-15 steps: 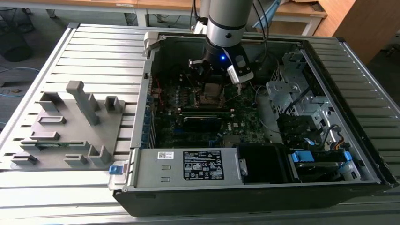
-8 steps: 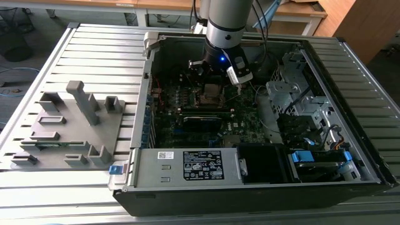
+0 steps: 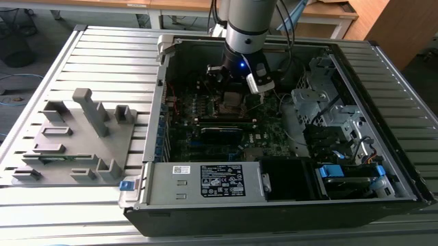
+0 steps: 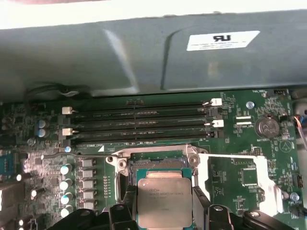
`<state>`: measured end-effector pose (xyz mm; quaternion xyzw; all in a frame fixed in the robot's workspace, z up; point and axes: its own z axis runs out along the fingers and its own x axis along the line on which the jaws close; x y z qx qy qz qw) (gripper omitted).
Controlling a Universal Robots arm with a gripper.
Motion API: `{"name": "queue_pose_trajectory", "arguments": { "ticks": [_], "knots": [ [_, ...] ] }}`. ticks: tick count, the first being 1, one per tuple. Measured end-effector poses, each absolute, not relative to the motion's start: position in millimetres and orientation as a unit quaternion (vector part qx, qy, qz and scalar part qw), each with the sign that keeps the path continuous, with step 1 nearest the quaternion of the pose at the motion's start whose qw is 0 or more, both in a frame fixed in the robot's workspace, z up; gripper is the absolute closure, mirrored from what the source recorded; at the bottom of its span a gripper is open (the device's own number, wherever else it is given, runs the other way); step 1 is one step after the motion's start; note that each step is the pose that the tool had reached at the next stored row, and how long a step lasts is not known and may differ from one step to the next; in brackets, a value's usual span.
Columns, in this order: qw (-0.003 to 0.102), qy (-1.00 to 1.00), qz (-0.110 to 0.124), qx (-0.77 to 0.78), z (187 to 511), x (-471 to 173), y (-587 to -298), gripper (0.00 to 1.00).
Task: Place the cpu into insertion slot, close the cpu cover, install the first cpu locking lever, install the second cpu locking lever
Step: 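Place the cpu into insertion slot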
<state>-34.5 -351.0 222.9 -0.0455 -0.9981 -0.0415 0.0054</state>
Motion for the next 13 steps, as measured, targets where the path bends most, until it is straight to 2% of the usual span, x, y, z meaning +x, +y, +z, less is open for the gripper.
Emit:
{"name": "queue_pose_trajectory", "arguments": {
  "ticks": [13],
  "knots": [
    [0.002,-0.99,-0.042,-0.133,221.8,-34.2,-351.0,0.46]
  ]
}}
